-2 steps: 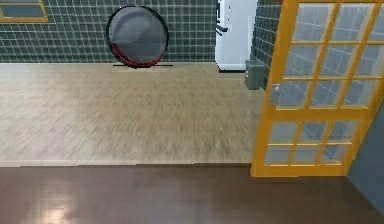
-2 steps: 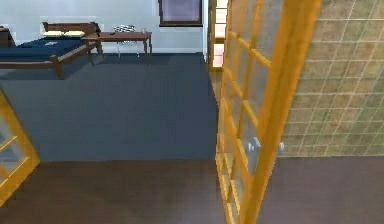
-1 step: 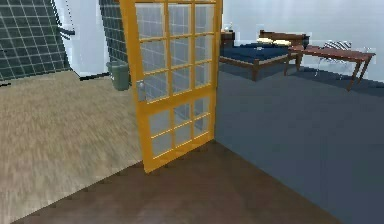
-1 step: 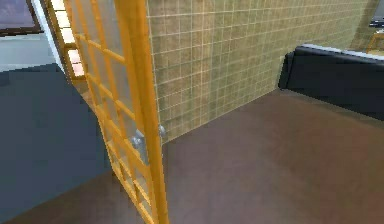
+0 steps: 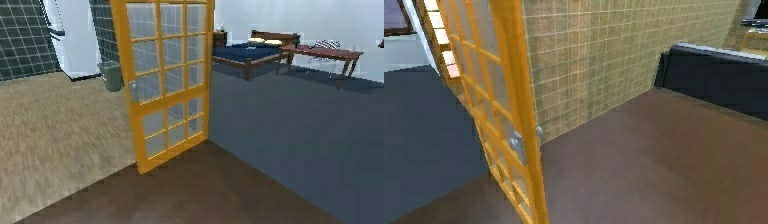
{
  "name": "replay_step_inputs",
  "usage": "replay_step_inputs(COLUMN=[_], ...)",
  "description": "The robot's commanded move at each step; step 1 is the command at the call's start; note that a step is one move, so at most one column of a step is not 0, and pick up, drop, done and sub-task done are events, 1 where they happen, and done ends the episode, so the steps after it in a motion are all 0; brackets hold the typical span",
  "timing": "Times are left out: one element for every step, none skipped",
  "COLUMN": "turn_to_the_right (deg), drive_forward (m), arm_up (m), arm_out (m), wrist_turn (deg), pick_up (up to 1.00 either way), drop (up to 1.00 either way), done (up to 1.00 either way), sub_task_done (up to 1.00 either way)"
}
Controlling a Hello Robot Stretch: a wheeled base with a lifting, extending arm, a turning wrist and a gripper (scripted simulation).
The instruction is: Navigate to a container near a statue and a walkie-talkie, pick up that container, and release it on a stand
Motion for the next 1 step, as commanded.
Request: replay_step_inputs(turn_to_the_right=[0.0], drive_forward=[0.45], arm_up=[0.00], arm_out=[0.00], wrist_turn=[0.0], pick_up=[0.00], drop=[0.00], done=[0.00], sub_task_done=[0.00])
